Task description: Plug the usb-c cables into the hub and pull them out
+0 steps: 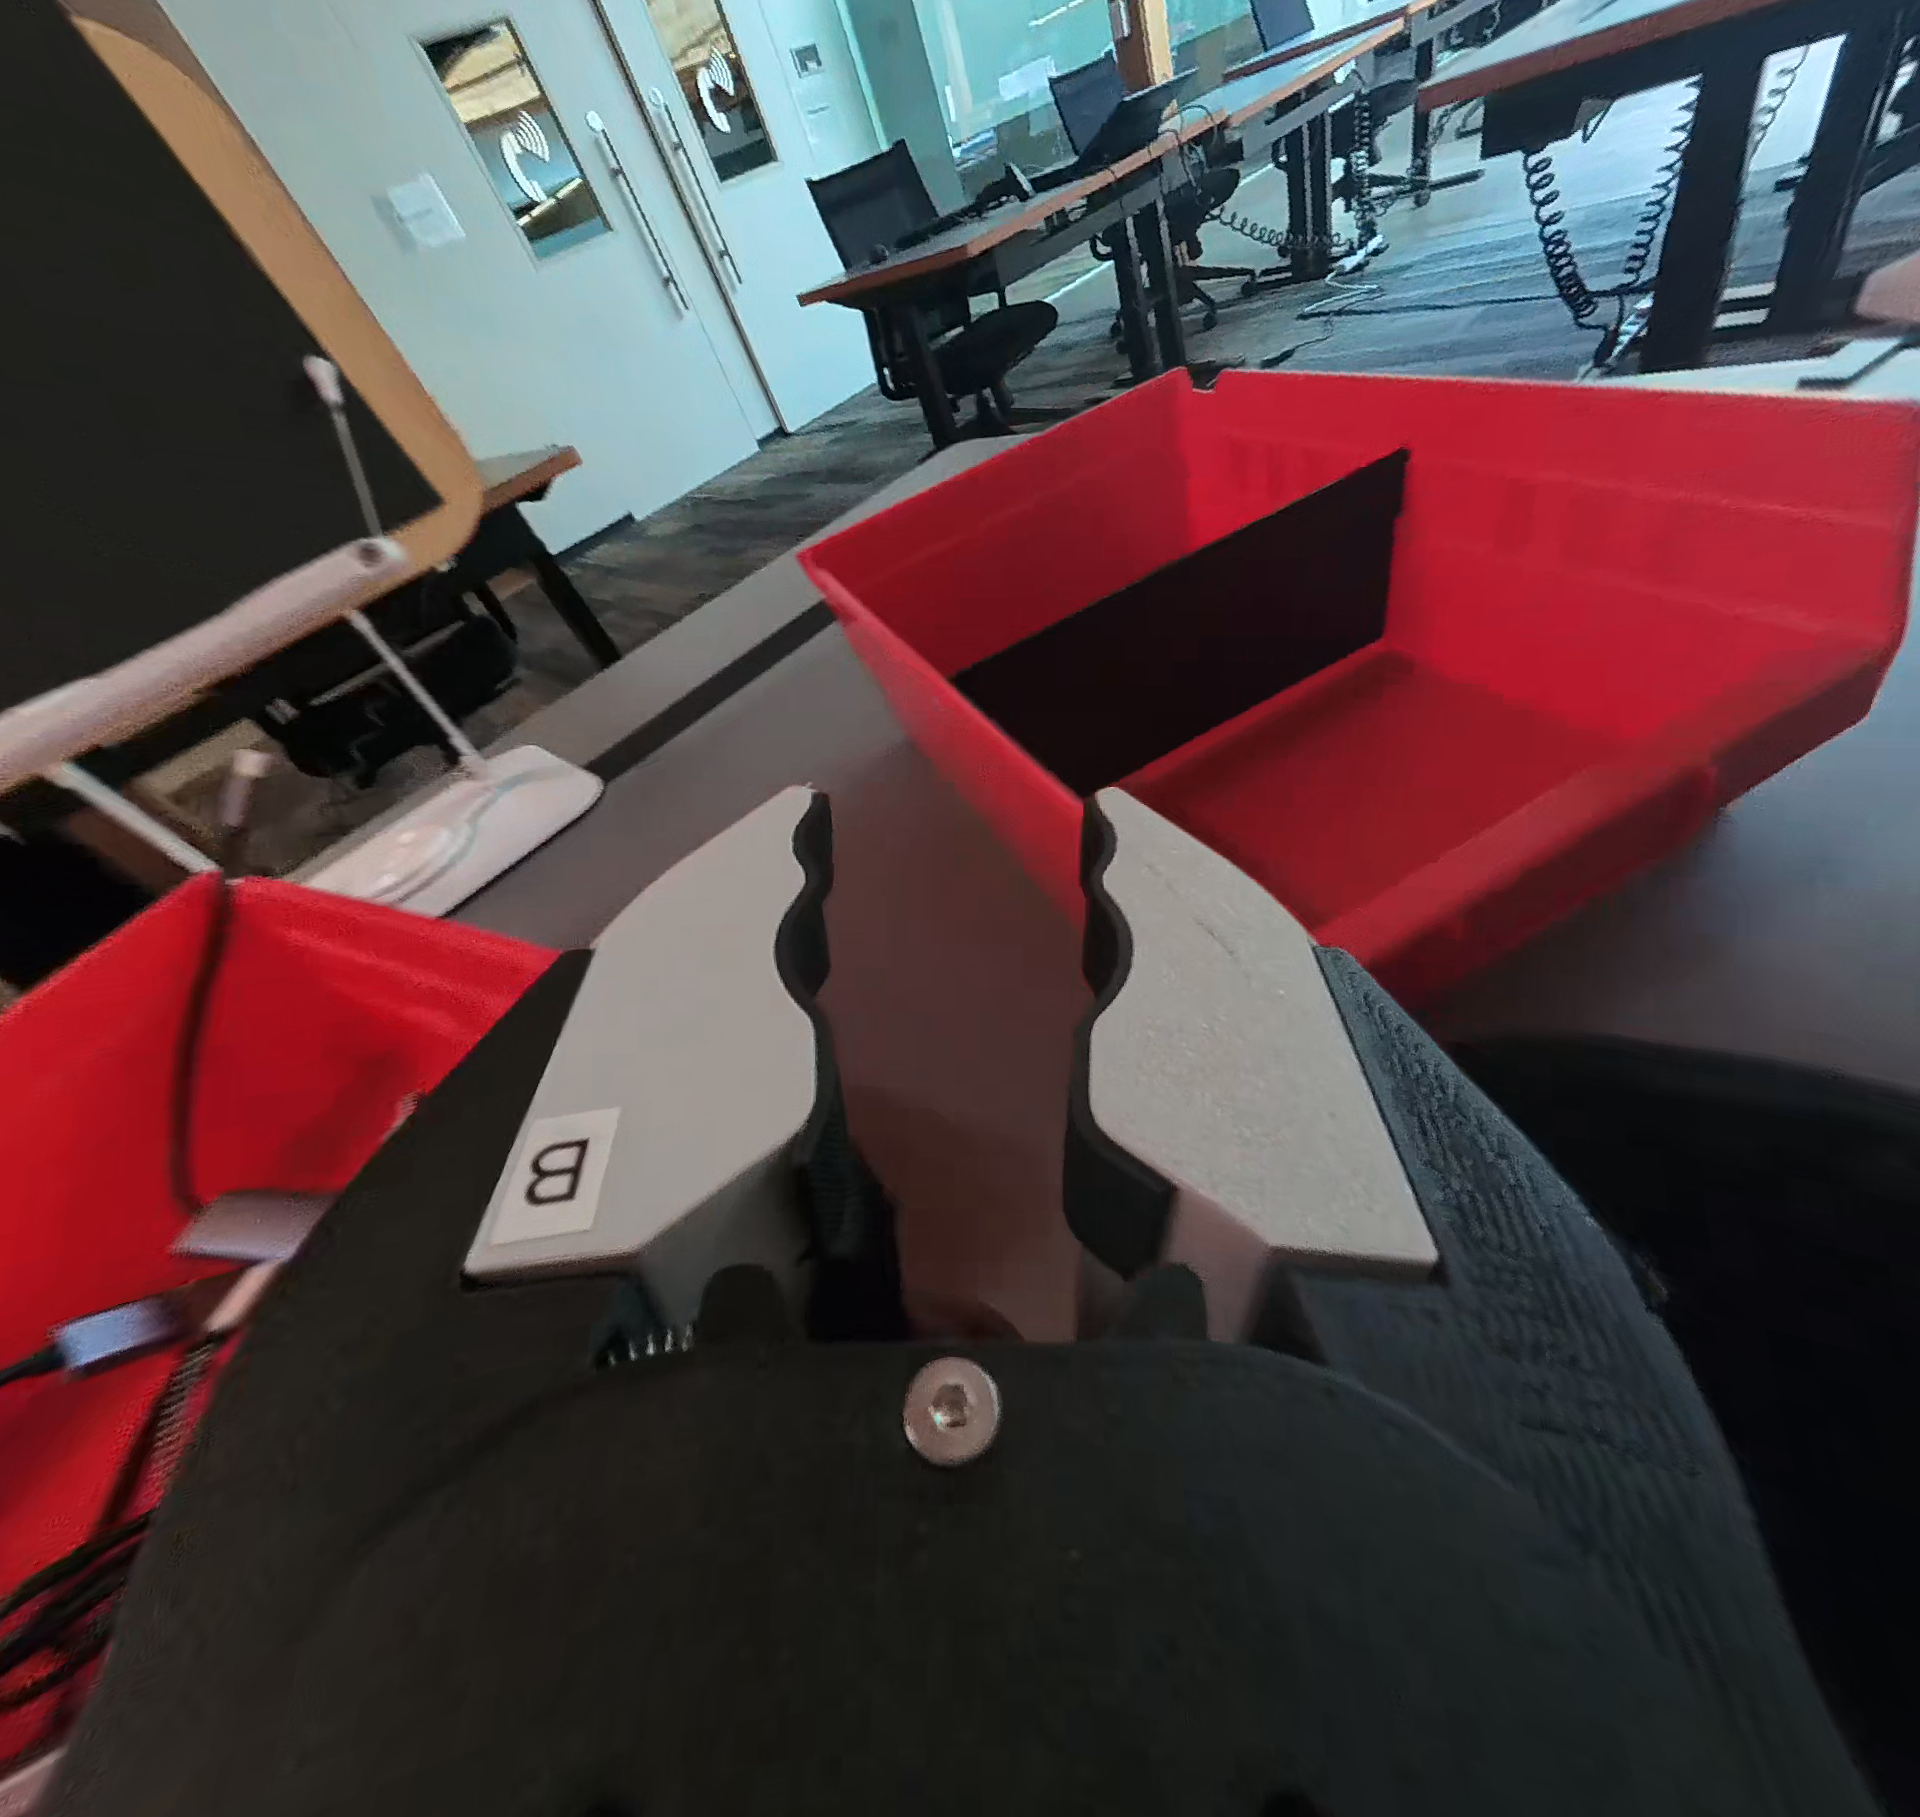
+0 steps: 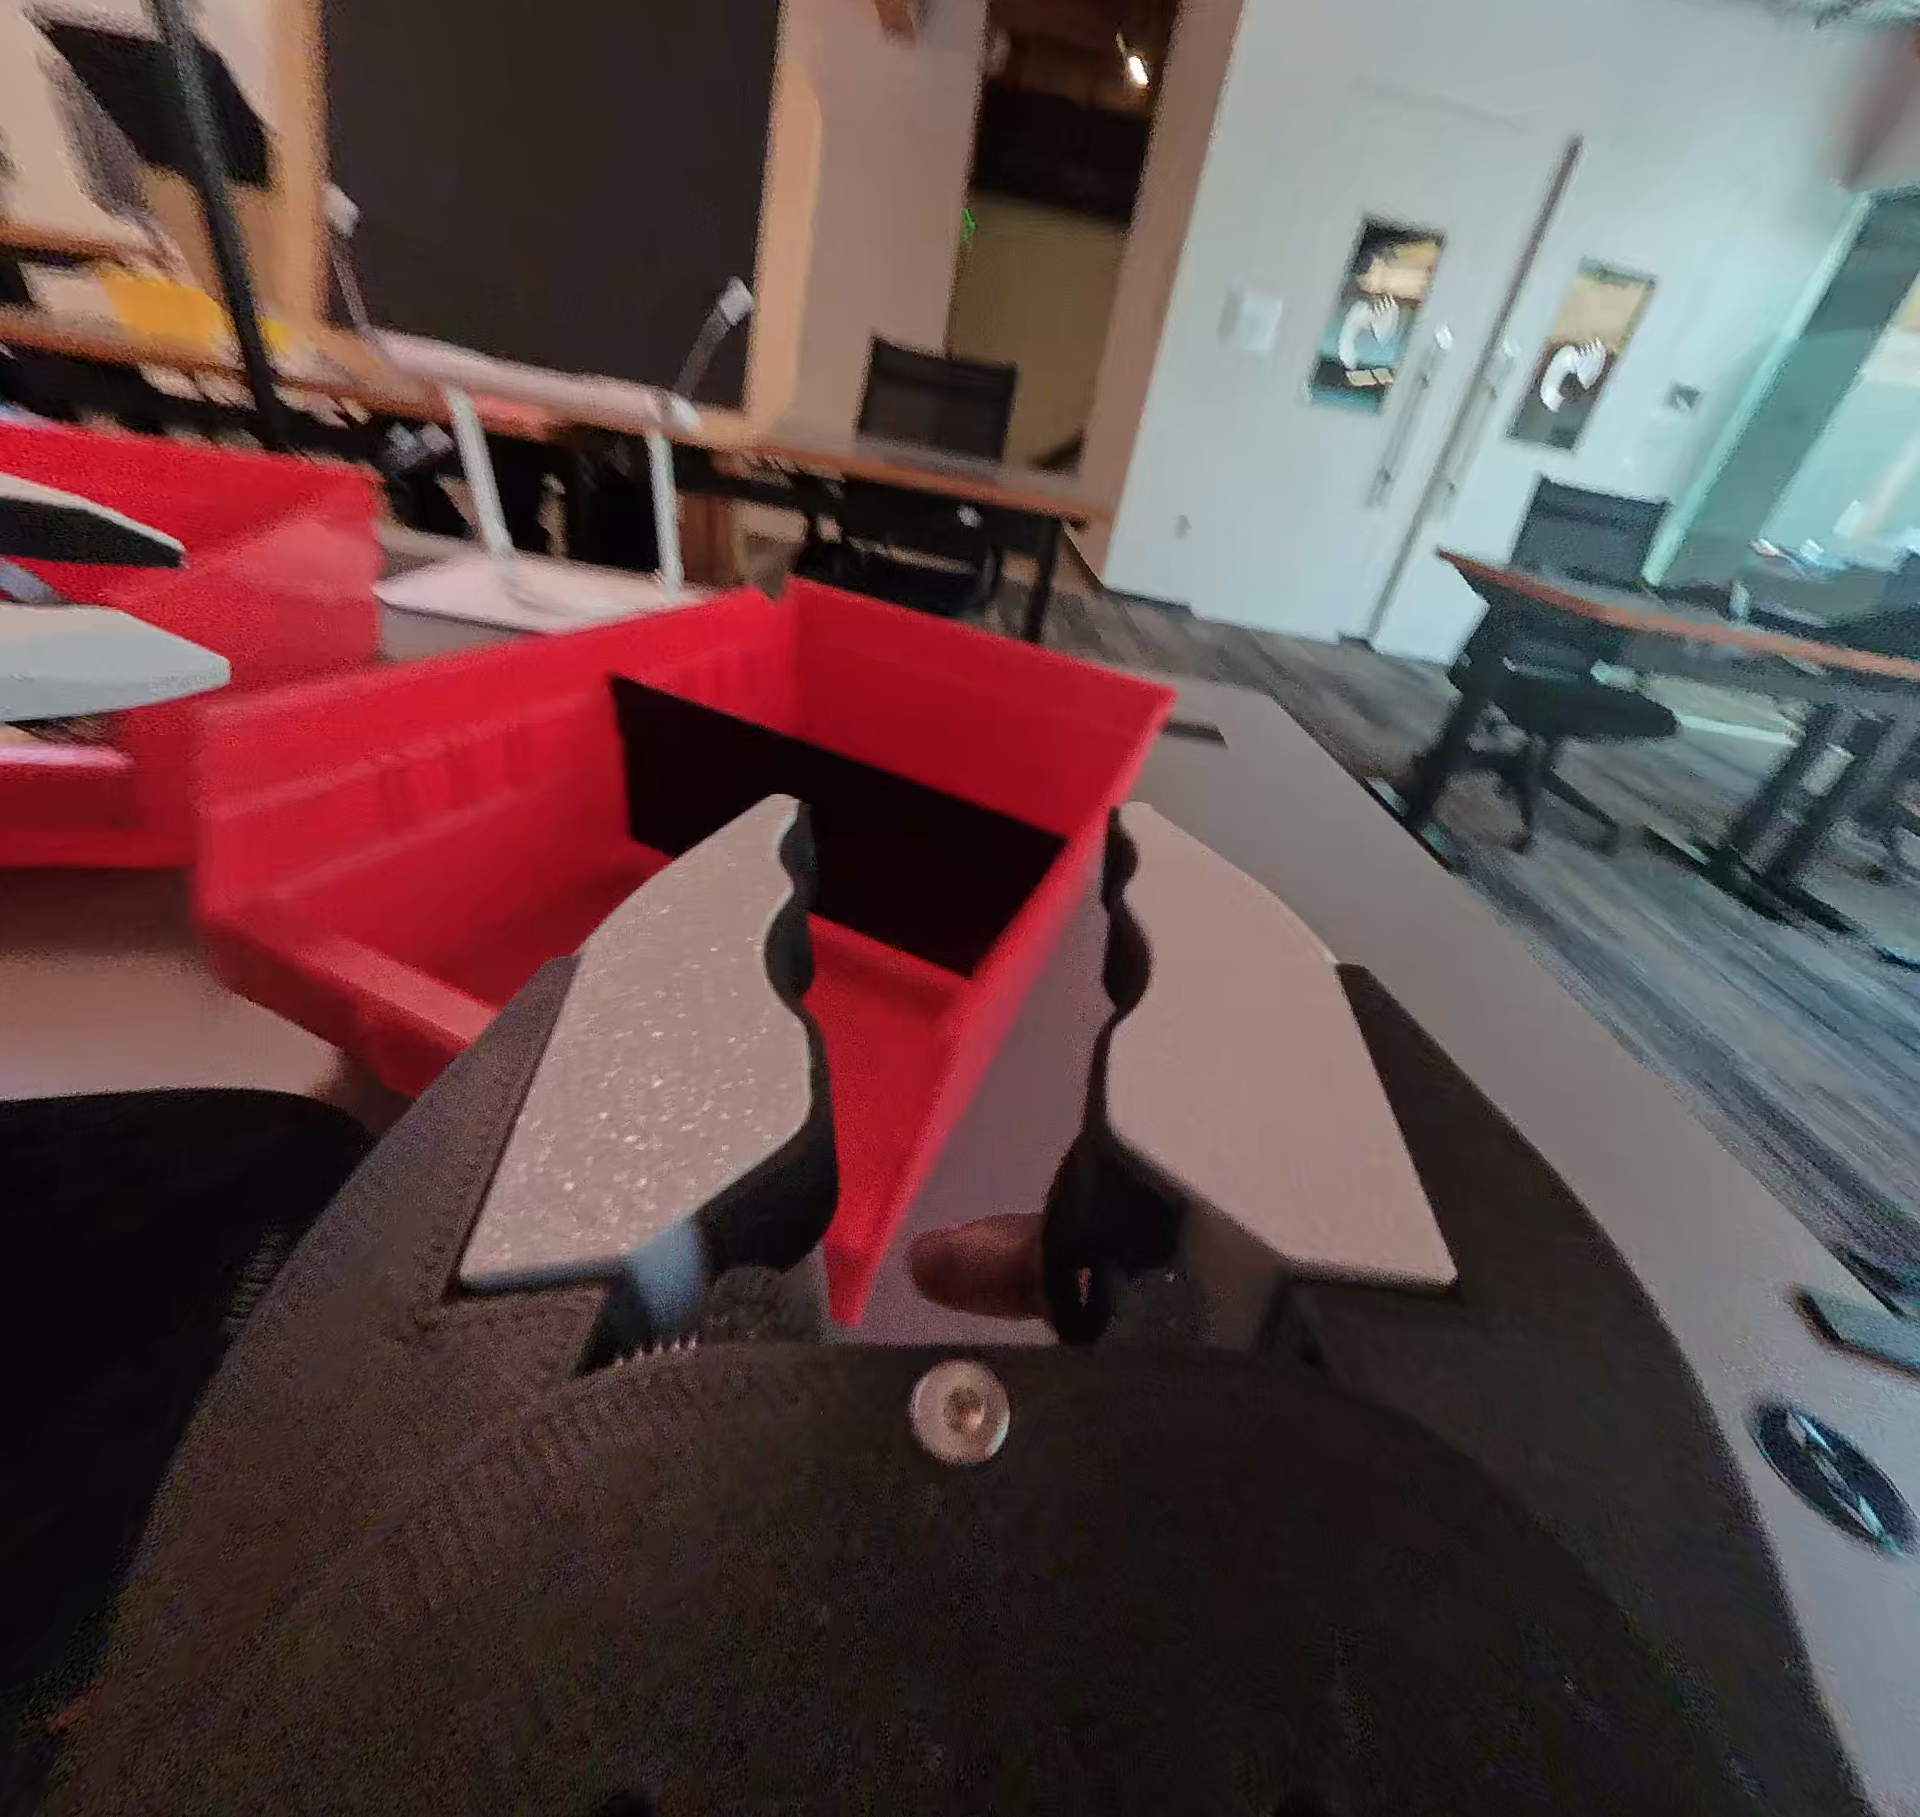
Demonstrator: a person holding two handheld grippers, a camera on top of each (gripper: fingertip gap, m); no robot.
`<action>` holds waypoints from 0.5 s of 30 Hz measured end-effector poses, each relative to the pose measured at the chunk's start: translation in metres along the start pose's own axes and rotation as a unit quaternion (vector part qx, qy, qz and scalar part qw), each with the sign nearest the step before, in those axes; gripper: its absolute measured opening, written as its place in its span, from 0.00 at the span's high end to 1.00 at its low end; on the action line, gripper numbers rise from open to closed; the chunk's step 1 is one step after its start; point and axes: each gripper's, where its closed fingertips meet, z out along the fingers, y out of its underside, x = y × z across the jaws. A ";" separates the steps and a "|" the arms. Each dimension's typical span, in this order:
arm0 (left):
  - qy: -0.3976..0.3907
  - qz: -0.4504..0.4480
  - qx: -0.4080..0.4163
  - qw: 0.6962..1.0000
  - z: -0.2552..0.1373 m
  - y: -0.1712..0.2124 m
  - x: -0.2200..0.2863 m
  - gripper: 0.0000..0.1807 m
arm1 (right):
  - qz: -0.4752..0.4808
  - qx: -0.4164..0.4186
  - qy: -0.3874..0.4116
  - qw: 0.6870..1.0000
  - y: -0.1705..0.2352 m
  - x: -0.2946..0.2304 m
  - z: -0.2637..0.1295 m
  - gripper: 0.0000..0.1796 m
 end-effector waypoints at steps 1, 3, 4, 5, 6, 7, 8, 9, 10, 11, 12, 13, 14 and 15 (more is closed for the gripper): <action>-0.004 0.012 -0.006 1.000 -0.012 0.001 -0.008 0.74 | 0.000 0.008 -0.025 1.000 -0.007 -0.009 -0.001 0.66; -0.006 0.041 -0.052 0.998 -0.030 0.019 -0.023 0.72 | -0.021 -0.014 -0.092 0.995 -0.009 -0.038 -0.001 0.55; 0.000 0.057 -0.086 0.995 -0.037 0.034 -0.029 0.70 | -0.040 -0.039 -0.129 0.990 -0.004 -0.056 -0.001 0.53; 0.002 0.075 -0.121 0.990 -0.043 0.051 -0.035 0.70 | -0.060 -0.069 -0.163 0.982 0.005 -0.073 0.000 0.51; -0.001 0.096 -0.151 0.984 -0.048 0.067 -0.041 0.70 | -0.081 -0.103 -0.186 0.974 0.016 -0.088 0.001 0.51; -0.004 0.117 -0.176 0.977 -0.052 0.081 -0.047 0.70 | -0.101 -0.146 -0.201 0.963 0.030 -0.099 0.002 0.55; -0.007 0.136 -0.200 0.970 -0.056 0.093 -0.052 0.70 | -0.120 -0.193 -0.210 0.951 0.046 -0.107 0.003 0.59; -0.009 0.154 -0.217 0.964 -0.058 0.103 -0.055 0.71 | -0.134 -0.229 -0.219 0.939 0.060 -0.114 0.004 0.60; -0.014 0.170 -0.228 0.959 -0.060 0.109 -0.059 0.73 | -0.151 -0.252 -0.227 0.929 0.070 -0.121 0.004 0.61; -0.019 0.183 -0.237 0.954 -0.061 0.114 -0.064 0.75 | -0.168 -0.262 -0.228 0.923 0.076 -0.127 0.006 0.62; -0.023 0.191 -0.247 0.950 -0.062 0.120 -0.069 0.76 | -0.185 -0.262 -0.221 0.921 0.078 -0.131 0.010 0.63; -0.025 0.198 -0.262 0.944 -0.062 0.127 -0.074 0.77 | -0.200 -0.259 -0.210 0.921 0.080 -0.133 0.014 0.65; -0.019 0.206 -0.289 0.935 -0.064 0.138 -0.077 0.79 | -0.217 -0.262 -0.196 0.920 0.083 -0.133 0.018 0.66; -0.016 0.218 -0.320 0.922 -0.067 0.149 -0.083 0.80 | -0.240 -0.276 -0.181 0.913 0.088 -0.130 0.021 0.67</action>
